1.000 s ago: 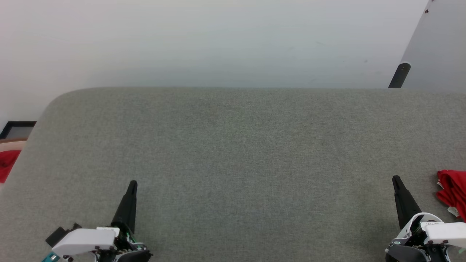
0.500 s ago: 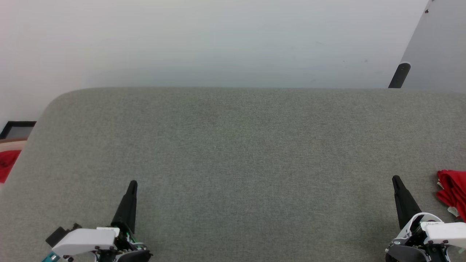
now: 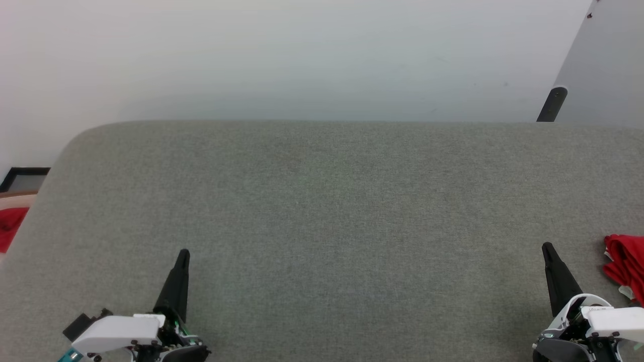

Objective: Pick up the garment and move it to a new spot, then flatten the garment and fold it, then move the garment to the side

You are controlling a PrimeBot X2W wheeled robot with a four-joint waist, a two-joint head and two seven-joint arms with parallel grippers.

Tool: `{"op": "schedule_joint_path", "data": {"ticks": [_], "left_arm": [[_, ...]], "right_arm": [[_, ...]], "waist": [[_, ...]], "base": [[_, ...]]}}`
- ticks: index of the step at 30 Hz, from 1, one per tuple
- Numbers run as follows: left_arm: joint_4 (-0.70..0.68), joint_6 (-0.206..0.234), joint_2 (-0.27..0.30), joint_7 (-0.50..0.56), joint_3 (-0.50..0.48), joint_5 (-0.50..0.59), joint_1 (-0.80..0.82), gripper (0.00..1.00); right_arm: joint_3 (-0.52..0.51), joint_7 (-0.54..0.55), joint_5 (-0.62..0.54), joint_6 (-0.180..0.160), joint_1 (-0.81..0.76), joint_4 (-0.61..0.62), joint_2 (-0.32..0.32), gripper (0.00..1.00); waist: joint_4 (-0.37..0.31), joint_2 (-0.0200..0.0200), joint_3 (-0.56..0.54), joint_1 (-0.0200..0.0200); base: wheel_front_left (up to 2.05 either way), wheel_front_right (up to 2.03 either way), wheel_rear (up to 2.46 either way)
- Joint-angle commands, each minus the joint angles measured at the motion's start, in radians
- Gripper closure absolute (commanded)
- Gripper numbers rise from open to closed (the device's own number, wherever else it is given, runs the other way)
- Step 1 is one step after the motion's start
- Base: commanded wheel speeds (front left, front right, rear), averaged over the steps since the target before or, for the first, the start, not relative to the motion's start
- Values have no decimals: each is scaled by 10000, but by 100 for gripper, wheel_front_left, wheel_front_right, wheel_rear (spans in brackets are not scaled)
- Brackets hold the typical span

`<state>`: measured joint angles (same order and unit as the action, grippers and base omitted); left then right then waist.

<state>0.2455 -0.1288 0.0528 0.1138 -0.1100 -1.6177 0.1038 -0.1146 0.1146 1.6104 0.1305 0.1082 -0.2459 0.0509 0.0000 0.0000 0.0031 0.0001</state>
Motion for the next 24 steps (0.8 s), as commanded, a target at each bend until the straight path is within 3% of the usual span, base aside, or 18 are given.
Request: {"op": "schedule_joint_path", "data": {"ticks": [1, 24], "left_arm": [[11, -35, -14, 2, -33, 51, 113, 100], [11, -36, -23, 15, -45, 59, 114, 100]], "right_arm": [[5, 0, 48, 5, 24, -1, -26, 100], [5, 0, 48, 4, 24, -1, -26, 100]], "waist": [[0, 0, 0, -1], [0, 0, 0, -1]], "base": [[0, 0, 0], [0, 0, 0]]}}
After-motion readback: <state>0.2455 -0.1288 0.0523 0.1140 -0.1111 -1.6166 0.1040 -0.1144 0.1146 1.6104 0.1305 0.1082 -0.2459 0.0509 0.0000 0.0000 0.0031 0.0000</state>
